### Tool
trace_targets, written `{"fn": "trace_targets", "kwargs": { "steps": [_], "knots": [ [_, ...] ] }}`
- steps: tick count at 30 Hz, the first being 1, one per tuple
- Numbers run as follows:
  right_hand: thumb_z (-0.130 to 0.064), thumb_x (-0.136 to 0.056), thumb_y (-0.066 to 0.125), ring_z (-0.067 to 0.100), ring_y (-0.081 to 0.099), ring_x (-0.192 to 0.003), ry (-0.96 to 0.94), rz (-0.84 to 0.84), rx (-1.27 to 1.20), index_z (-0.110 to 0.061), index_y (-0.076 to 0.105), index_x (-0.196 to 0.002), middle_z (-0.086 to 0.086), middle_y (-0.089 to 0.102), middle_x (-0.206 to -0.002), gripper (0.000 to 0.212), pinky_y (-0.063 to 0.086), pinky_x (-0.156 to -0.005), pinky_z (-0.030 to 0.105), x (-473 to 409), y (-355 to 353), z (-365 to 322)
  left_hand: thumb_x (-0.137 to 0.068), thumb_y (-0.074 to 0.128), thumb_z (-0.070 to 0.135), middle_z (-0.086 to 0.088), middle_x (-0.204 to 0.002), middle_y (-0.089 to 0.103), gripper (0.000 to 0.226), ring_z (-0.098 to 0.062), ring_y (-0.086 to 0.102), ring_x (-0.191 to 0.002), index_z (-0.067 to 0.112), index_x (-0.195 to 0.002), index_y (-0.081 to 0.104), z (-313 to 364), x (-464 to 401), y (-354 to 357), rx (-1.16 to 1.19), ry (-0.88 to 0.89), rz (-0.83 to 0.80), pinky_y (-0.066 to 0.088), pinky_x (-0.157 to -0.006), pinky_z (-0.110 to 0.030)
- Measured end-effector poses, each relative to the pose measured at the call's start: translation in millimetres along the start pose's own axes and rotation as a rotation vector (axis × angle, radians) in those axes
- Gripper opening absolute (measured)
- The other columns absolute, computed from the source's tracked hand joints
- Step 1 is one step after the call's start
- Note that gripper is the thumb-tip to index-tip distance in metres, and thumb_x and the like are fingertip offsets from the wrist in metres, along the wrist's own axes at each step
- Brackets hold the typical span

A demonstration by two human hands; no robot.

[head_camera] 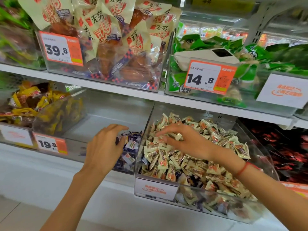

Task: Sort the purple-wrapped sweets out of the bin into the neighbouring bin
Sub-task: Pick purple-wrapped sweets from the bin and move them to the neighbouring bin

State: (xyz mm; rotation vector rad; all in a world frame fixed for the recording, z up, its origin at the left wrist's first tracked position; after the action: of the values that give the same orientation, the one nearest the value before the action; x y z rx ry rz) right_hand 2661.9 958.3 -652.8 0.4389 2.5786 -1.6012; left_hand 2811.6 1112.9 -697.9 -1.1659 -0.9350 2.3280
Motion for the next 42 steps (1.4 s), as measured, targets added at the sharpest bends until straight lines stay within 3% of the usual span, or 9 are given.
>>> {"fn": "trace_targets", "kwargs": {
  "steps": [4, 11, 15, 18, 24, 27, 31, 35, 42],
  "knots": [
    [-0.030, -0.091, 0.064, -0.019, 0.050, -0.101, 0.069, -0.167, 0.222, -0.040, 0.065, -0.110, -0.032, 0.058, -0.107, 0.022, 0.036, -0.089, 0.004, 63, -11, 41, -0.089, 0.063, 0.019, 0.019, -0.102, 0.064, 0.022, 0.001, 0.058, -0.090, 0.032, -0.106, 0.068, 70, 9, -11, 0.234, 0.222, -0.002, 0.041, -0.074, -0.012],
    [-0.033, -0.085, 0.071, -0.011, 0.051, -0.098, 0.162, -0.307, 0.176, -0.038, 0.069, -0.107, -0.031, 0.058, -0.101, 0.023, 0.041, -0.085, 0.014, 111, -12, 81, -0.089, 0.064, 0.032, 0.005, -0.122, 0.062, 0.025, -0.010, 0.056, -0.107, 0.029, -0.114, 0.066, 140, 29, 101, 0.258, 0.463, -1.023, 0.046, -0.091, -0.030],
    [-0.038, -0.086, 0.068, -0.007, 0.046, -0.105, 0.159, -0.308, 0.277, -0.046, 0.063, -0.109, -0.023, 0.058, -0.113, 0.026, 0.042, -0.097, 0.029, 117, -23, 80, -0.080, 0.072, 0.038, 0.002, -0.118, 0.063, 0.040, -0.010, 0.057, -0.098, 0.031, -0.119, 0.065, 135, 26, 120, 0.126, 0.465, -1.244, 0.045, -0.077, -0.025],
    [-0.046, -0.084, 0.066, -0.003, 0.034, -0.117, 0.140, -0.431, 0.465, -0.045, 0.052, -0.130, -0.022, 0.049, -0.132, 0.048, 0.026, -0.108, 0.028, 115, -16, 76, -0.077, 0.074, 0.042, 0.009, -0.106, 0.068, 0.034, -0.008, 0.061, -0.092, 0.036, -0.110, 0.068, 127, 22, 122, 0.085, 0.487, -1.141, 0.049, -0.074, -0.026],
    [-0.045, -0.088, 0.062, 0.004, 0.045, -0.121, 0.060, -0.281, 0.545, -0.036, 0.059, -0.121, -0.017, 0.058, -0.124, 0.034, 0.024, -0.111, 0.033, 104, -5, 77, -0.080, 0.072, 0.041, 0.016, -0.084, 0.064, 0.019, 0.008, 0.056, -0.075, 0.037, -0.097, 0.066, 109, 7, 98, 0.215, 0.334, -0.743, 0.042, -0.065, -0.015],
    [-0.039, -0.087, 0.067, 0.003, 0.055, -0.113, 0.127, -0.193, 0.384, -0.029, 0.063, -0.119, -0.014, 0.062, -0.122, 0.034, 0.037, -0.104, 0.028, 99, -10, 80, -0.084, 0.067, 0.041, 0.021, -0.083, 0.058, 0.016, 0.011, 0.052, -0.069, 0.034, -0.098, 0.065, 110, -3, 84, 0.092, 0.346, -0.475, 0.040, -0.059, -0.009],
    [-0.030, -0.087, 0.069, 0.004, 0.063, -0.090, 0.194, 0.029, 0.122, -0.021, 0.065, -0.114, -0.011, 0.067, -0.107, 0.029, 0.054, -0.083, 0.030, 74, -26, 80, -0.086, 0.066, 0.036, 0.012, -0.109, 0.065, 0.016, -0.003, 0.064, -0.079, 0.030, -0.101, 0.066, 113, -12, 78, -0.081, 0.340, -0.231, 0.055, -0.075, -0.029],
    [-0.032, -0.090, 0.063, 0.014, 0.062, -0.106, 0.206, 0.231, 0.338, -0.024, 0.061, -0.120, -0.006, 0.063, -0.122, 0.031, 0.050, -0.087, 0.026, 46, -32, 84, -0.084, 0.068, 0.031, 0.009, -0.105, 0.065, 0.017, -0.012, 0.064, -0.091, 0.026, -0.100, 0.064, 116, -14, 79, -0.163, 0.334, -0.175, 0.054, -0.080, -0.034],
    [-0.030, -0.089, 0.064, 0.020, 0.053, -0.119, 0.180, 0.102, 0.449, -0.028, 0.051, -0.134, -0.002, 0.052, -0.133, 0.047, 0.047, -0.092, 0.034, 45, -29, 83, -0.082, 0.070, 0.025, 0.020, -0.103, 0.054, 0.018, -0.002, 0.046, -0.105, 0.035, -0.085, 0.056, 119, 4, 78, -0.054, 0.483, -0.334, 0.041, -0.091, -0.019]
  ]
}}
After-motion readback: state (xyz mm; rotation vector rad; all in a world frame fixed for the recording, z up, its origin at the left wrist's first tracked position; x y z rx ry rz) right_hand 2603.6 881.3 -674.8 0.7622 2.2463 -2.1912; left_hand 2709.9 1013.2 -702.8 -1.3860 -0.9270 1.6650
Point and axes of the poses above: each hand's wrist, its own x-axis away from the middle knuckle, its own y-axis out of the palm, z = x × y, the point moved 5 cm from there along -x, towards the middle knuckle
